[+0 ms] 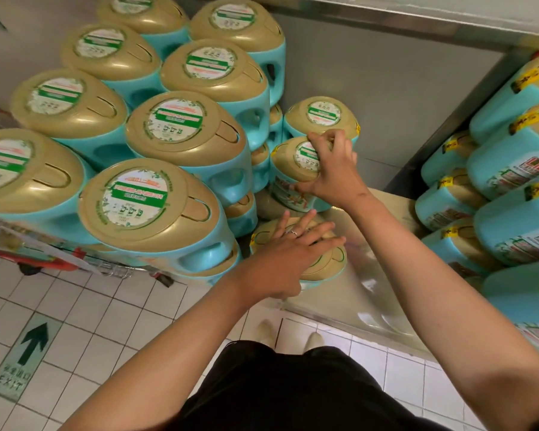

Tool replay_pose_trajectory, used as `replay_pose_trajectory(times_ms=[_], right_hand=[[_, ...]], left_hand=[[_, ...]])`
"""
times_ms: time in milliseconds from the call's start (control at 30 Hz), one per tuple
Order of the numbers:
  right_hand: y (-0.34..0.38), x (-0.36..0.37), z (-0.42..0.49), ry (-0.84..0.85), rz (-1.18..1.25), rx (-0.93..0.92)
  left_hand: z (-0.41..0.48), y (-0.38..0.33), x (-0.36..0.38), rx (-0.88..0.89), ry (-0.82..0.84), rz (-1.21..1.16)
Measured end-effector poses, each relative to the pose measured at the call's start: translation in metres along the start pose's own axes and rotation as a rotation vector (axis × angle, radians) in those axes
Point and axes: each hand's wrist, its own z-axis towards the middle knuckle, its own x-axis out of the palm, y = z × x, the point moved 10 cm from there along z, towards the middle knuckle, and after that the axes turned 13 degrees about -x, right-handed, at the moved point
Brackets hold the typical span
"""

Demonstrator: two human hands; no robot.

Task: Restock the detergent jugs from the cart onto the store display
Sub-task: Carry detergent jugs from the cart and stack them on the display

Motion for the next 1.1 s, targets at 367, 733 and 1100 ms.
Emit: replay_pose_trajectory(times_ms=[367, 733, 1100], right_hand=[[0.003, -0.046, -0.032, -0.355, 0.373, -0.033], [0.008, 0.04, -0.182, -0.057, 0.875, 0.191], [-0.026, 0.046, -0.157, -0.114, 0.712, 0.301]], left_hand=[[0.006, -0.001, -0.009, 0.028, -0.015, 0.08], [0.032, 0.017, -0.019, -0.027, -0.171, 0.065], [0.036, 0.024, -0.025, -0.117, -0.261, 0.069]])
